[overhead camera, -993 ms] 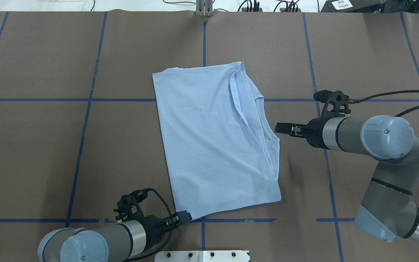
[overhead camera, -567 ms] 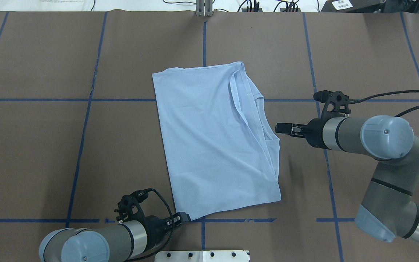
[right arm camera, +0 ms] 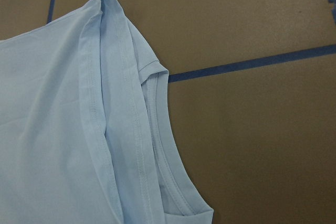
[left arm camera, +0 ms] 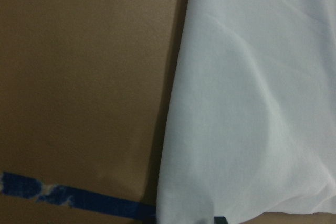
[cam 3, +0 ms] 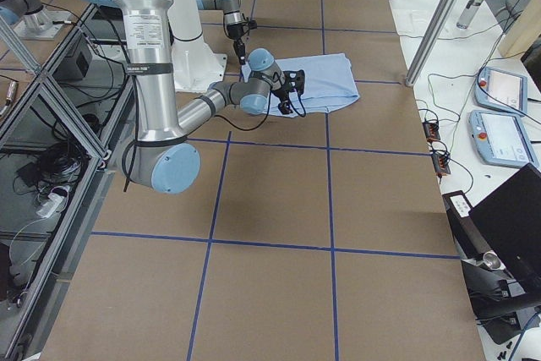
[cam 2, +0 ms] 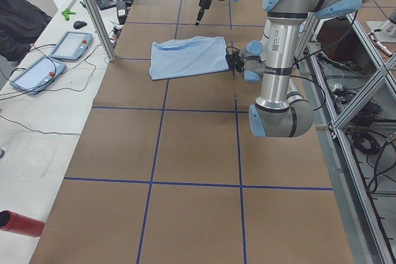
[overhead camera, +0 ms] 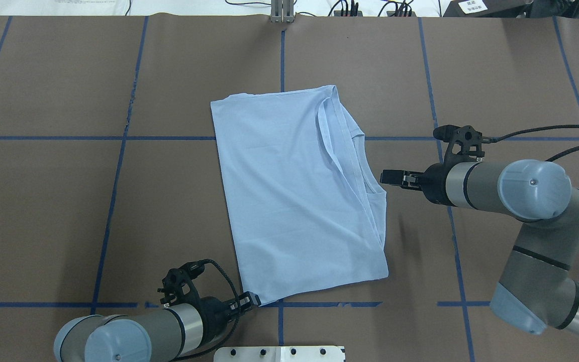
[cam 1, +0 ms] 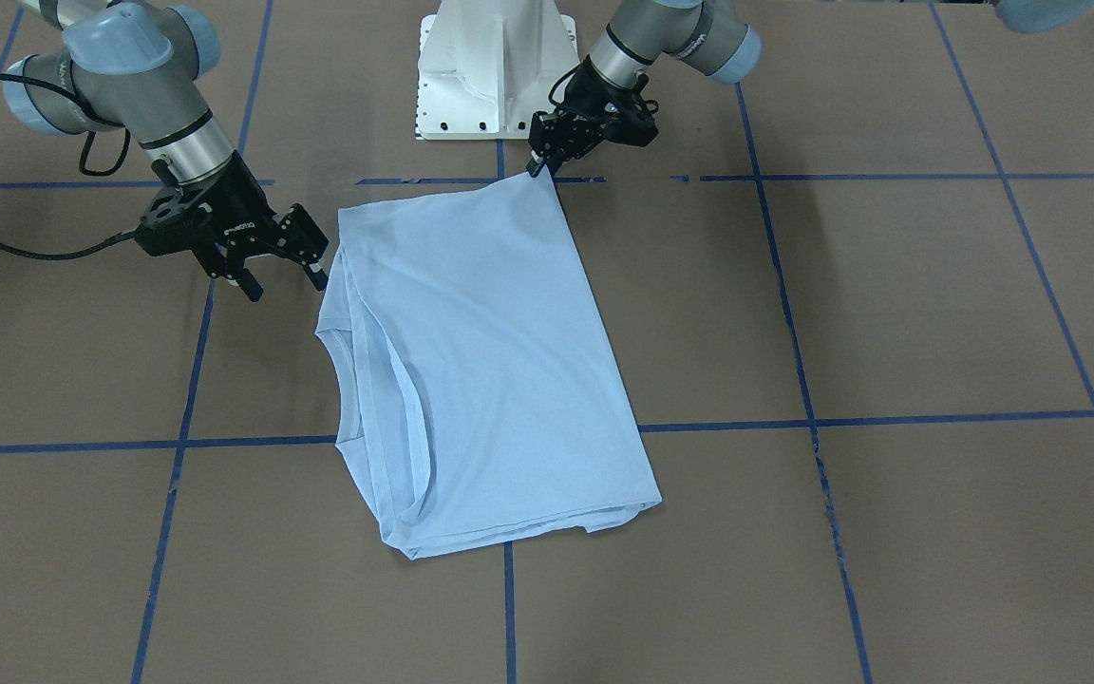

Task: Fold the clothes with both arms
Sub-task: 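Lower the left gripper to the shirt corner nearest the robot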

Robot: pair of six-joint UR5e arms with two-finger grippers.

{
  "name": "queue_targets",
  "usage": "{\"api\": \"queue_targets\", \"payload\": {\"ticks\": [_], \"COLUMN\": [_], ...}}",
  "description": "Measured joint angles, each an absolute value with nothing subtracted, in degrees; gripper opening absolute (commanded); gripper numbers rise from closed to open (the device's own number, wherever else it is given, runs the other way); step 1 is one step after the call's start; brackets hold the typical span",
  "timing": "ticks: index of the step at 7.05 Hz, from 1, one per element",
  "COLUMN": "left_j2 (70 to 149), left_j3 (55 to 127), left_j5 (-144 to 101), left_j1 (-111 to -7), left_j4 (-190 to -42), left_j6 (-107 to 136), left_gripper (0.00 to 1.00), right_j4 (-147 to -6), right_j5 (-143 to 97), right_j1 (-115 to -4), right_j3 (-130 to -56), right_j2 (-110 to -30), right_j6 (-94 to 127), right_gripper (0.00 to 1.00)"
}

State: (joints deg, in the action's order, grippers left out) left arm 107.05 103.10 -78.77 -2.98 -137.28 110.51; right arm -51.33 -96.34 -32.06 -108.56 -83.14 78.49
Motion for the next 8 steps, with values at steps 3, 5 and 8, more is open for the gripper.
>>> {"api": "queue_targets", "payload": {"ticks": [3,5,8], "left_j2": [107.04,107.01,106.34], "left_j3": [103.17,103.27,103.92], "left_j5": [-78.19,-78.14,-78.11], "left_j1": [-2.99,-2.99,-3.36], "left_j4": [-137.28,-137.29,-137.34], "left_j6": [110.35,110.08,109.58], "left_gripper": [0.06,0.0,0.0], "right_j4": [-51.33,-51.49,-53.15], "right_j5": [-96.27,-96.09,-93.81], "right_j1": [-32.02,-32.0,-31.8], "right_j3": [-108.46,-108.36,-108.28], "right_j2": [-83.14,-83.13,-82.95], "right_j6": [78.49,78.5,83.09], "right_gripper": [1.0,1.0,0.9]}}
